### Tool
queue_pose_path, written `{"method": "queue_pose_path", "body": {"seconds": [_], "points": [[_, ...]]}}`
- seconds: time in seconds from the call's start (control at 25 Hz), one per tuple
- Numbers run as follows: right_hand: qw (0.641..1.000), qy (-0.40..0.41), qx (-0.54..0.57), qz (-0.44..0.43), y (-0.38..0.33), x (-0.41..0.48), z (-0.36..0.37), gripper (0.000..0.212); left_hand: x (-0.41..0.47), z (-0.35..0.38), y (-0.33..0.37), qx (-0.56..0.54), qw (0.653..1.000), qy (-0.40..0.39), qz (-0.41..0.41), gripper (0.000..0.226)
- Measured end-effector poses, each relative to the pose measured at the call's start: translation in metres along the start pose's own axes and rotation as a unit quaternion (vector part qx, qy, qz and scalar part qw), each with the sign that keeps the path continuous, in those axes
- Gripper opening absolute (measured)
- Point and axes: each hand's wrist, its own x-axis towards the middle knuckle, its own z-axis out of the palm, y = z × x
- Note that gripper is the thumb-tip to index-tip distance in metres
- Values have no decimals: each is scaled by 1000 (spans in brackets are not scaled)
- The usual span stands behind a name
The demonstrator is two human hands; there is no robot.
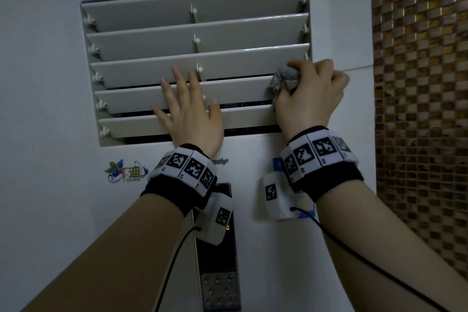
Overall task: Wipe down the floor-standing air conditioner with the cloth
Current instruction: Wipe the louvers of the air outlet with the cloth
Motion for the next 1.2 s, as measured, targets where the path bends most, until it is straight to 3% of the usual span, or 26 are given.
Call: {"method": "queue_pose_path", "body": {"seconds": [0.16,0.36,0.52,0.68,0.92,1.08,1.2], "points": [[995,-46,51,-78,-4,-6,5,35,1,3,0,-3,1000,9,0,63],[997,8,65,-28,2,-2,2,33,3,0,-9,-9,1000,29,4,61],[988,-54,78,-120,-10,-11,10,34,1,3,-8,6,999,36,2,61],[992,-42,93,-71,-2,-2,3,37,2,3,-10,-1,999,35,-18,62],[983,-95,107,-118,-22,-9,14,37,3,3,-13,-14,999,35,-26,63],[992,-48,104,-56,-20,-9,14,34,3,0,-18,-26,999,30,-30,64],[982,-94,111,-117,-34,-19,22,35,2,0,-16,-28,999,31,-30,65]]}}
